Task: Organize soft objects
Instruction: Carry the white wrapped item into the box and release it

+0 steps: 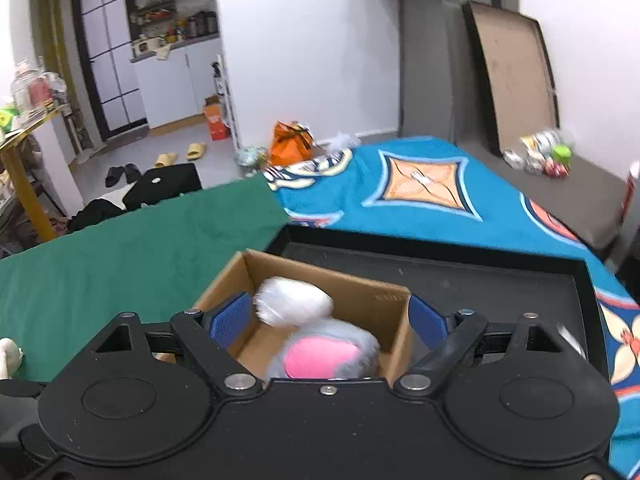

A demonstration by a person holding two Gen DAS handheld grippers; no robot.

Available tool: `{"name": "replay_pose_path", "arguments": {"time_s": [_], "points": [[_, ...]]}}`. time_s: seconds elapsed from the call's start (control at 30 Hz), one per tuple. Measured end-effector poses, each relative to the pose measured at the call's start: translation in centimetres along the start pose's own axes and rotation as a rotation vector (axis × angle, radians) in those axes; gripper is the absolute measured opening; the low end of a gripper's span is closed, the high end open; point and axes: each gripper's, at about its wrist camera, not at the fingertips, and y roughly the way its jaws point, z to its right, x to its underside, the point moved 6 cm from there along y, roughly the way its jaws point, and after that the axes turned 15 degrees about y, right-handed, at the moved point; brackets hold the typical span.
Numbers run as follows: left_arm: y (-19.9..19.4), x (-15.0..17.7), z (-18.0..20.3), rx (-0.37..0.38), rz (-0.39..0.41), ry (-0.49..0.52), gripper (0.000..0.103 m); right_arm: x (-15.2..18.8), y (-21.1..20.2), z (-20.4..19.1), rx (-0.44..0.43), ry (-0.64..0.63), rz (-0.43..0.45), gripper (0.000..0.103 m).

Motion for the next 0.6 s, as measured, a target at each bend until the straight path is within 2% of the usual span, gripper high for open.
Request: {"name": "replay_pose_path", "arguments": {"time_s": [0.33, 0.43, 0.6], "points": [[-0.3, -0.4, 1.1, -0.034, -0.018, 0.051, 0.019, 0.9, -1.2, 4.6, 0.063, 0.106, -0.03, 0.086], [-0.3, -0.7, 1.3, -0.044, -0.022, 0.059, 0.026, 1.0, -1.6, 6.0, 0.082, 0.122, -0.032, 0.086], [-0.7, -1.1, 2.3, -0.09, -0.012, 0.115, 0.049, 1.7, -2.3, 8.6, 0.12, 0.146, -0.052, 0.086]]}}
